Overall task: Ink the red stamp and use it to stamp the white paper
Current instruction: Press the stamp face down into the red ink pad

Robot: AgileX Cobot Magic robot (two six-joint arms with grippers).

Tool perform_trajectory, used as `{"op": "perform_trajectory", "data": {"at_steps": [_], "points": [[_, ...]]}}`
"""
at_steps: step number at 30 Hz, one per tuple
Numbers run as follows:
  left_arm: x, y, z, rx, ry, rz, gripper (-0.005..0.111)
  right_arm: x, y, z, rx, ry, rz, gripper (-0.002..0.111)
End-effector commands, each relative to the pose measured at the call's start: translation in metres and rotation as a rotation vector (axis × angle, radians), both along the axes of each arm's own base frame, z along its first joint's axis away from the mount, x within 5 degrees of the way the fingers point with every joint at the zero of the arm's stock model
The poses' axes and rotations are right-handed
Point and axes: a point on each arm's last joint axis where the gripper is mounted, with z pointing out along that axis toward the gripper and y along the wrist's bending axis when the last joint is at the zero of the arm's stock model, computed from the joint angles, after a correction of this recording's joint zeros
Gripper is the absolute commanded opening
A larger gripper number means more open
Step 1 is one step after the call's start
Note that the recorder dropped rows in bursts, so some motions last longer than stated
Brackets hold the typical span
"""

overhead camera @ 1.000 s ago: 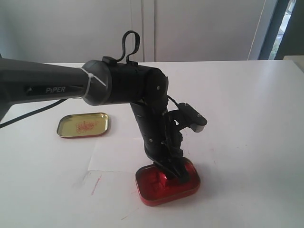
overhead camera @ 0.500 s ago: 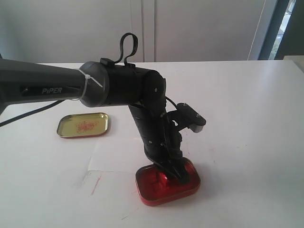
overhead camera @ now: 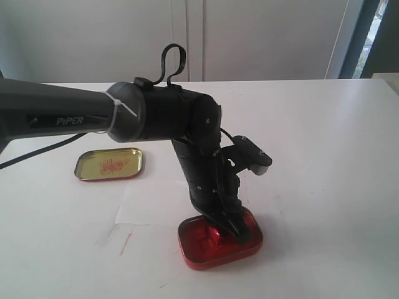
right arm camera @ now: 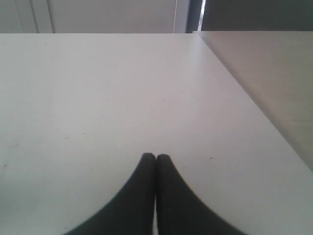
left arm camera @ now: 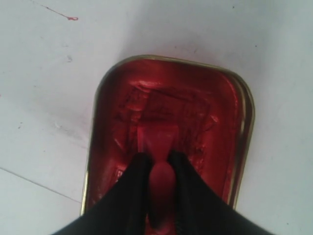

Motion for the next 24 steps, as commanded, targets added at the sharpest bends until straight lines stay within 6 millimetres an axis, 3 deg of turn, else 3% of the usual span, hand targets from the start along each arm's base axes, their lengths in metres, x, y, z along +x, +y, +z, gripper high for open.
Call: {"op": "perform_trajectory", "data": {"at_steps": [1,14,24], "points": [[-0.005,0.008,-0.039,0.143,0.065,-0.024,0.0,0.0,0.0,0.0,0.003,-0.015,0.003,0.0],[-0.006,0.007,-0.035,0.13,0.075,-0.021,0.0,0.0,0.0,0.0,0.003,-0.015,0.003,0.0],[-0.002,0.005,0.002,0.099,0.021,-0.016,0.0,0.0,0.0,0.0,0.003,-0.015,0.003,0.0]]}}
